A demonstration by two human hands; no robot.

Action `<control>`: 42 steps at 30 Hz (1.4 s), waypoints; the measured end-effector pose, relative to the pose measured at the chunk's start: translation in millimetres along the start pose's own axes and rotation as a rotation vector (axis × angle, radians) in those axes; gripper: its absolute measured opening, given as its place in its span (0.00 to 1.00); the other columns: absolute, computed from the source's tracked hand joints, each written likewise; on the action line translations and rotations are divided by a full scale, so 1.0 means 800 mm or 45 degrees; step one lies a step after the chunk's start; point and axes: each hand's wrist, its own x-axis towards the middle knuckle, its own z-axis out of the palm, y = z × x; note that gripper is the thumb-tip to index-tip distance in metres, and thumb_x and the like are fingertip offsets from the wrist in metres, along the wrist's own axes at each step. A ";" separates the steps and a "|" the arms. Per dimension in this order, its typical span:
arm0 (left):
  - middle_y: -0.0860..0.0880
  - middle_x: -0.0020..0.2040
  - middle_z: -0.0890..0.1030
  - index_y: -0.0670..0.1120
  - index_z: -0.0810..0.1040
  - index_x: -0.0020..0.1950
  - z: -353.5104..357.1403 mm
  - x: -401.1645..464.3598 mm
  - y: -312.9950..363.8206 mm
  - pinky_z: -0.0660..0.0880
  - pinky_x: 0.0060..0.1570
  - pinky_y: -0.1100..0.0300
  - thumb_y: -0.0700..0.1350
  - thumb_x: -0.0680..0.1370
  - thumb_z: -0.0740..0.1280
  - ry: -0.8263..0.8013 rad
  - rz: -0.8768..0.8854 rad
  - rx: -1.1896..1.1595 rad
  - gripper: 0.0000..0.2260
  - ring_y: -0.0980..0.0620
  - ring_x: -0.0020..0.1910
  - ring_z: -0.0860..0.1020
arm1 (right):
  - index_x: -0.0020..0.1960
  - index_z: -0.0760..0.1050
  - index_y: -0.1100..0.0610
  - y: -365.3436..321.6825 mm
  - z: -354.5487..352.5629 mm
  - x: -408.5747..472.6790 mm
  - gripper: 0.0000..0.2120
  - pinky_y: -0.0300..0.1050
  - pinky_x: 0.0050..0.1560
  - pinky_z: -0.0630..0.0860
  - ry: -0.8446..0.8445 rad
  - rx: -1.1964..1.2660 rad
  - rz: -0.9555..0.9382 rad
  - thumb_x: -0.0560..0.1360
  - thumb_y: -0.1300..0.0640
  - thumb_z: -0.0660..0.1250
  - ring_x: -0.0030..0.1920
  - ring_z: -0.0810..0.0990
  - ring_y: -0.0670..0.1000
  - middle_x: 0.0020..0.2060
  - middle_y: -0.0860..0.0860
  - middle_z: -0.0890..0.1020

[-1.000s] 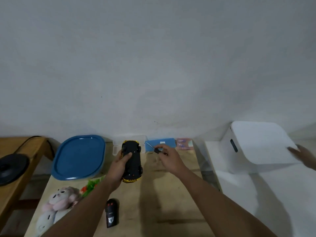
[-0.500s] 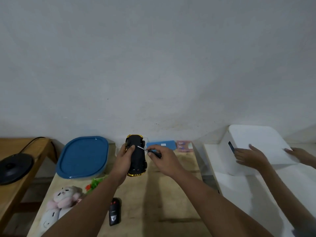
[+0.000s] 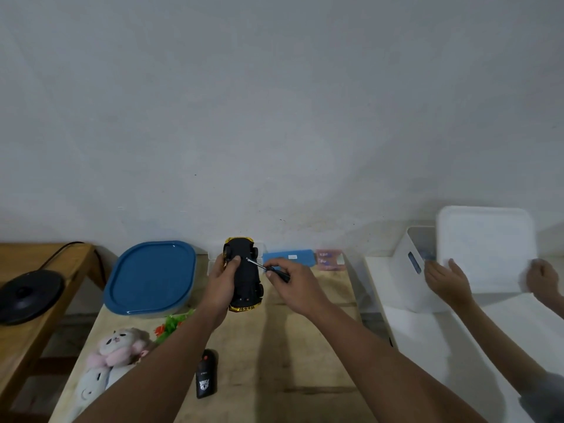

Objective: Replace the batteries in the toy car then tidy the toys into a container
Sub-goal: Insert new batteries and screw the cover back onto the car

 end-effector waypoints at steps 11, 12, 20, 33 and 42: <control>0.41 0.59 0.84 0.50 0.77 0.69 0.005 0.001 -0.001 0.83 0.46 0.49 0.48 0.86 0.63 -0.016 -0.025 -0.099 0.12 0.41 0.53 0.85 | 0.59 0.81 0.47 0.003 0.003 0.002 0.09 0.27 0.44 0.72 0.031 0.093 0.004 0.80 0.53 0.68 0.44 0.79 0.34 0.44 0.35 0.81; 0.40 0.59 0.84 0.50 0.77 0.68 0.005 0.001 -0.001 0.83 0.46 0.49 0.48 0.86 0.63 -0.017 -0.022 -0.104 0.12 0.41 0.52 0.85 | 0.59 0.81 0.47 0.004 0.003 0.003 0.09 0.27 0.46 0.72 0.039 0.100 0.003 0.80 0.53 0.68 0.46 0.80 0.36 0.45 0.36 0.82; 0.39 0.58 0.84 0.51 0.78 0.64 0.006 0.005 -0.004 0.82 0.46 0.49 0.48 0.85 0.64 -0.009 -0.004 -0.078 0.09 0.42 0.51 0.84 | 0.59 0.80 0.44 0.007 0.002 0.005 0.09 0.28 0.48 0.74 0.043 0.076 0.011 0.80 0.52 0.68 0.48 0.80 0.37 0.47 0.36 0.82; 0.41 0.59 0.84 0.54 0.78 0.66 0.005 0.011 -0.009 0.83 0.54 0.43 0.50 0.85 0.64 0.021 0.065 0.051 0.10 0.39 0.55 0.85 | 0.59 0.81 0.48 0.007 -0.002 0.007 0.09 0.25 0.41 0.70 0.035 0.043 -0.003 0.80 0.53 0.68 0.40 0.77 0.32 0.41 0.34 0.79; 0.42 0.57 0.85 0.54 0.78 0.64 0.009 0.008 -0.008 0.83 0.53 0.44 0.49 0.85 0.64 0.026 0.059 0.033 0.09 0.40 0.54 0.85 | 0.59 0.81 0.46 0.009 -0.003 0.006 0.09 0.27 0.41 0.70 0.044 0.031 -0.002 0.80 0.53 0.68 0.39 0.77 0.33 0.40 0.35 0.79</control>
